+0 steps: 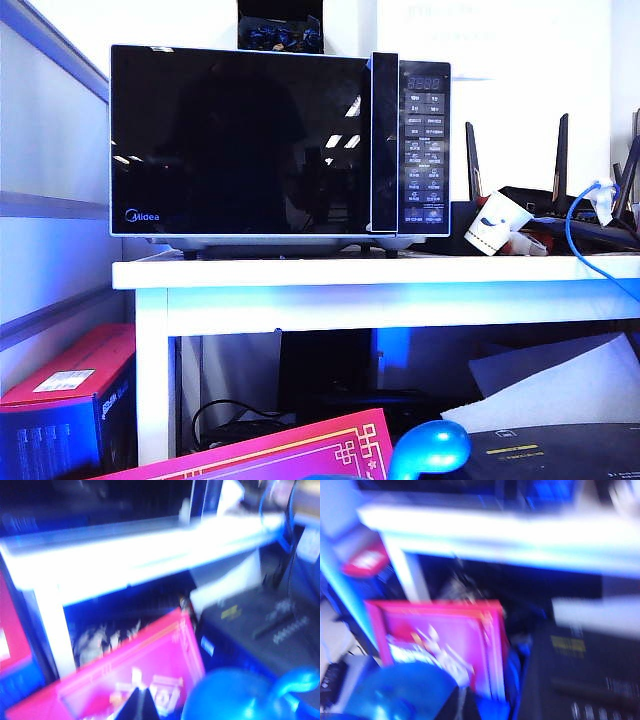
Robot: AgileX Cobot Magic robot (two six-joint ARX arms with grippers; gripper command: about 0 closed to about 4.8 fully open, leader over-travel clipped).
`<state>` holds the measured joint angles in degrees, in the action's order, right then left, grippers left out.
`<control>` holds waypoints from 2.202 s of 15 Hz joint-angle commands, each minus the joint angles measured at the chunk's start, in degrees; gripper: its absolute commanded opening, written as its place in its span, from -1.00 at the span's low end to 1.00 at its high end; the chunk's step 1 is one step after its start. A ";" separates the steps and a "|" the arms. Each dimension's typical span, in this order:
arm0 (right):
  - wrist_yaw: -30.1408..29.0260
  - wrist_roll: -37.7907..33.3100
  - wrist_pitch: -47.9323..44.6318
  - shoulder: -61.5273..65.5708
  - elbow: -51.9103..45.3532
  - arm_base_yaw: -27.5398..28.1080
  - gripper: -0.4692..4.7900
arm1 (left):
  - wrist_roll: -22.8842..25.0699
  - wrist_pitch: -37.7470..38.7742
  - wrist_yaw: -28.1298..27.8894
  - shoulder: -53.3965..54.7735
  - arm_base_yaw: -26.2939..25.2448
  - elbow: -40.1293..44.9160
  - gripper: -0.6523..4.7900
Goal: Open the microwave door, place the box of snacks from the top of the microwave inside, then close the microwave door.
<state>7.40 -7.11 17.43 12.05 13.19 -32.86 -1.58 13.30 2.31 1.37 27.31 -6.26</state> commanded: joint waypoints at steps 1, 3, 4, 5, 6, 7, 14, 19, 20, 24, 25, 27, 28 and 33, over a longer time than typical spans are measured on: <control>2.14 -1.92 -1.42 -0.15 -2.36 -0.02 -0.83 | 0.22 -0.70 -1.53 0.04 0.04 2.36 -0.78; 2.16 -1.90 -1.01 -0.17 -3.76 0.00 -0.83 | 2.51 -0.61 -4.04 0.04 0.04 2.75 -0.78; 2.16 -1.90 -1.01 -0.20 -4.55 0.00 -0.83 | 2.71 -0.61 -5.27 0.04 0.04 3.06 -0.78; 2.14 -1.92 -0.96 -0.22 -5.64 0.00 -0.83 | 2.67 -0.52 -5.22 0.04 0.04 3.48 -0.78; 2.05 -1.92 -0.55 -0.22 -7.23 0.00 -0.83 | 2.64 0.26 -5.07 0.04 0.04 3.87 -0.77; 1.92 -1.92 0.28 -0.24 -8.09 0.00 -0.83 | 2.67 1.25 -5.07 0.04 0.04 3.85 -0.76; 1.55 -3.43 0.39 -0.17 -10.25 0.00 -0.83 | 2.64 1.22 -5.05 0.02 0.07 3.85 -0.76; 1.53 -3.43 0.42 -0.22 -10.27 0.00 -0.83 | 2.64 1.20 -5.07 0.02 0.07 3.85 -0.76; 1.53 -3.43 0.31 -0.35 -10.34 0.02 -0.83 | 2.67 1.20 -5.09 -0.13 -0.13 3.96 -0.76; 1.51 -4.63 0.00 -3.34 -10.40 6.67 -0.83 | 2.64 1.66 -3.58 -1.33 -11.34 3.96 -0.76; 1.55 -4.72 0.02 -5.09 -10.40 8.41 -0.83 | 2.64 1.64 -3.58 -1.33 -13.88 3.96 -0.76; 1.53 -4.72 -0.04 -9.14 -10.40 11.23 -0.83 | 2.64 1.64 -3.58 -1.33 -17.94 3.96 -0.76; 1.55 -4.72 -0.37 -10.49 -10.51 12.46 -0.83 | 2.64 1.66 -3.61 -1.33 -18.58 3.98 -0.76; 1.57 -4.70 -7.17 -11.93 -12.52 15.76 -0.83 | 2.64 1.66 -3.54 -1.33 -18.60 3.96 -0.76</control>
<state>9.04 -11.60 10.72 0.19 1.13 -17.32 0.62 14.59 -1.34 0.23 8.69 -2.33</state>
